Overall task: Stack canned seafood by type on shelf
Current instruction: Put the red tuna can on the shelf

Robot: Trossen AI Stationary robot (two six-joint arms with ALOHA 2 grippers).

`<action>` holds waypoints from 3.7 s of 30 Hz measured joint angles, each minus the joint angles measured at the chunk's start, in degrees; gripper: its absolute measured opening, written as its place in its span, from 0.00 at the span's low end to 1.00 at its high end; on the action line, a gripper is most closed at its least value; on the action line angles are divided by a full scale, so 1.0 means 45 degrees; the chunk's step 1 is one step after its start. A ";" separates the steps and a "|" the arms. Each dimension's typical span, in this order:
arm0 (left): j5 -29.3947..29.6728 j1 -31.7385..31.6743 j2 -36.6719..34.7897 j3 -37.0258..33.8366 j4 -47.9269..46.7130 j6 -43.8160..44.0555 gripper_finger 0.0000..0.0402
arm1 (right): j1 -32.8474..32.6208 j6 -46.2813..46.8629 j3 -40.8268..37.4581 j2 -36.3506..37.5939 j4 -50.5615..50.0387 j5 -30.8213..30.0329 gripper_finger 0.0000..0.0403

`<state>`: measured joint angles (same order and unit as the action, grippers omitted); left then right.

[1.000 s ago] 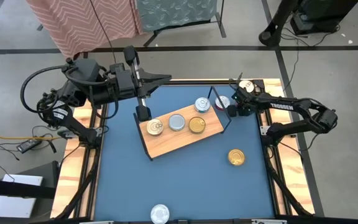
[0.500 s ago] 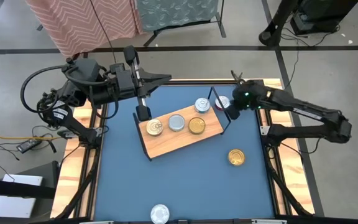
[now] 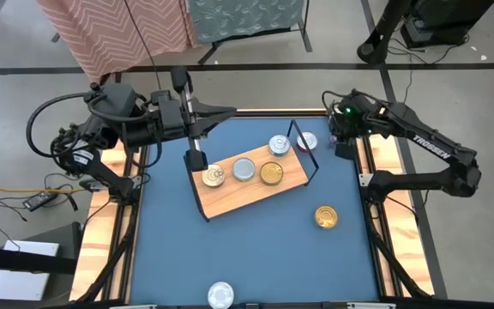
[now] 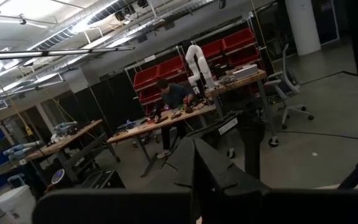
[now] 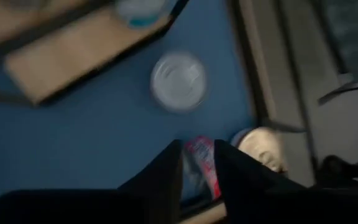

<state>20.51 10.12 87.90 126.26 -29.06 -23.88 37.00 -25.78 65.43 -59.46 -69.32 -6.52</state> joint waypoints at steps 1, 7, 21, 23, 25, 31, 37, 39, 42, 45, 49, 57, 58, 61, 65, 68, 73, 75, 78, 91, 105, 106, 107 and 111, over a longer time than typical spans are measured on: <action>0.0000 0.0052 0.0000 0.0000 0.0000 0.0029 0.01 | 0.0195 -0.0314 0.0000 -0.0111 -0.0295 0.0324 0.30; 0.0000 0.0359 0.0000 0.0000 -0.0001 0.0032 0.01 | 0.1232 -0.1753 0.0000 -0.0862 -0.1014 0.1271 0.53; 0.0000 0.0614 0.0058 0.0010 -0.0053 0.0034 0.01 | 0.2770 -0.2688 -0.1873 -0.1883 0.0533 0.0862 0.84; 0.0000 0.0613 0.0109 0.0010 -0.0098 0.0034 0.01 | 0.3000 -0.2865 -0.2350 -0.1999 0.0521 0.0562 0.84; -0.0001 0.0613 0.0126 0.0010 -0.0183 0.0034 0.01 | 0.3143 -0.3099 -0.2688 -0.2069 0.0506 0.0271 0.84; -0.0529 0.0613 0.0131 0.0010 -0.0343 0.0035 0.01 | 0.3185 -0.3560 -0.2969 -0.2065 0.0574 0.0028 0.80; -0.0724 0.0613 0.0135 0.0010 -0.0626 0.0182 0.01 | 0.3100 -0.3112 -0.2807 -0.2065 0.0625 -0.0177 0.78; -0.0724 0.0613 0.0136 0.0010 -0.0617 0.0347 0.01 | 0.2993 -0.2857 -0.2612 -0.2065 0.0545 -0.0205 0.79; -0.0724 0.0613 0.0136 0.0010 -0.0595 0.0364 0.01 | 0.2694 -0.2538 -0.2348 -0.2065 0.0492 -0.0207 0.81; -0.0724 0.0613 0.0136 0.0010 -0.0588 0.0364 0.01 | 0.2208 -0.2570 -0.2263 -0.2065 0.0503 -0.0402 0.83; -0.0719 0.0613 0.0136 0.0009 -0.0588 0.0364 0.01 | 0.1582 -0.2613 -0.2249 -0.2379 0.0695 -0.0627 0.83; -0.0719 0.0613 0.0136 0.0005 -0.0621 0.0364 0.01 | 0.1208 -0.3274 -0.2249 -0.3767 0.1032 -0.2056 0.82; -0.0721 0.0613 0.0136 0.0005 -0.0660 0.0364 0.01 | 0.1261 -0.3334 -0.2249 -0.3938 0.1087 -0.2086 0.82; -0.0720 0.0613 0.0136 0.0005 -0.0851 0.0453 0.01 | 0.1483 -0.3394 -0.2249 -0.4345 0.1314 -0.2124 0.82; -0.0721 0.0613 0.0136 -0.0005 -0.1071 0.0562 0.01 | 0.1757 -0.3512 -0.2249 -0.4746 0.1706 -0.2253 0.81; -0.0886 0.0613 0.0136 -0.0005 -0.1296 0.0657 0.01 | 0.2005 -0.3512 -0.2249 -0.5114 0.1701 -0.2235 0.81; -0.1384 0.0613 0.0136 -0.0005 -0.1406 0.0676 0.01 | 0.2461 -0.3520 -0.2225 -0.5635 0.1795 -0.2298 0.81; -0.1394 0.0613 0.0136 -0.0005 -0.1444 0.0696 0.01 | 0.2631 -0.3551 -0.2239 -0.5784 0.1862 -0.2283 0.81; -0.1394 0.0613 0.0136 -0.0005 -0.1473 0.0699 0.01 | 0.2897 -0.3479 -0.2239 -0.5976 0.1888 -0.2122 0.81; -0.1394 0.0613 0.0136 -0.0005 -0.1492 0.0699 0.01 | 0.3166 -0.3303 -0.2239 -0.6519 0.1904 -0.1922 0.68; -0.1389 0.0613 0.0136 -0.0005 -0.1482 0.0699 0.01 | 0.3117 -0.3072 -0.2239 -0.6519 0.1763 -0.2055 0.39; -0.1389 0.0613 0.0136 -0.0005 -0.1478 0.0699 0.01 | 0.3117 -0.2945 -0.2228 -0.6519 0.1692 -0.2136 0.39; -0.1389 0.0613 0.0136 -0.0005 -0.1461 0.0699 0.01 | 0.3117 -0.2772 -0.2152 -0.6519 0.1568 -0.2230 0.39; -0.1386 0.0613 0.0136 -0.0005 -0.1432 0.0637 0.01 | 0.3114 -0.1906 -0.1329 -0.6390 0.1499 -0.2301 0.39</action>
<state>14.28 12.88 88.51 126.23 -35.50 -21.01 51.01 -34.36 59.45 -88.21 -62.58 -16.87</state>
